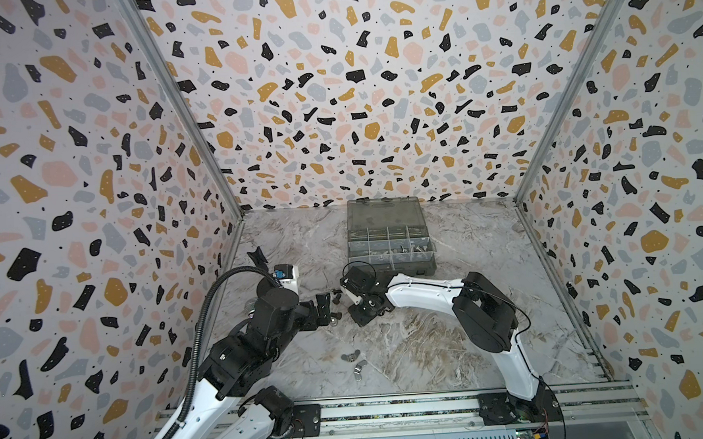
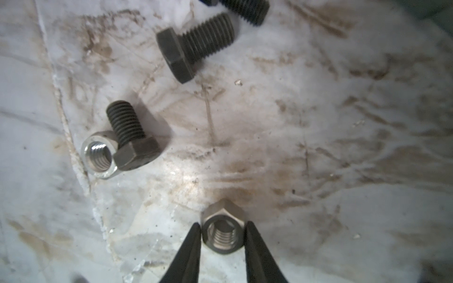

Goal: Sort the screws and nuts into containers
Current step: Pick up the nut from the center of the table.

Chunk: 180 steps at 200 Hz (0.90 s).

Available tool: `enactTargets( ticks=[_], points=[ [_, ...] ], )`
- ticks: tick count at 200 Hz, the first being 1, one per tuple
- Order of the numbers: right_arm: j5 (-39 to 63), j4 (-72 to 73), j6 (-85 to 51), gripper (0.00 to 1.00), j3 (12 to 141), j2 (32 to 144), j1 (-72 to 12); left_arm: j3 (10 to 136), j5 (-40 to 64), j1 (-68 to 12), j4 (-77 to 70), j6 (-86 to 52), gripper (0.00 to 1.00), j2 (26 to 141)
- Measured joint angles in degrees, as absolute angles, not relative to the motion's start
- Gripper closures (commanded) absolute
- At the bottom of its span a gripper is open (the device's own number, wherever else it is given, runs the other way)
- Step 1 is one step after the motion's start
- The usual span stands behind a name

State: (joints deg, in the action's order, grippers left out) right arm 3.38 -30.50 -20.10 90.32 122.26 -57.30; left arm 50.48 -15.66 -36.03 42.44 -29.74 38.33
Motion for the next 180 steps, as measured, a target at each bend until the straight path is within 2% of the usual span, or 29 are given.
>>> enactTargets(
  ticks=[27,63,126,180],
  points=[
    [3.36,-30.89,-19.86,0.7,91.61,123.09,-57.32,50.48,-15.88,-36.03,42.44,-29.74,0.01,38.33],
    [3.07,-31.51,-19.44,0.81,92.55,123.57,-57.32,50.48,-16.25,-36.03,42.44,-29.61,0.0,38.44],
    [1.78,-33.74,-18.92,0.82,92.95,123.24,-56.16,50.5,-16.6,-36.03,42.09,-29.15,0.0,40.97],
    [0.25,-37.26,-17.23,0.81,94.3,119.31,-48.73,50.81,-14.94,-36.03,38.89,-28.64,0.01,46.87]
  ],
)
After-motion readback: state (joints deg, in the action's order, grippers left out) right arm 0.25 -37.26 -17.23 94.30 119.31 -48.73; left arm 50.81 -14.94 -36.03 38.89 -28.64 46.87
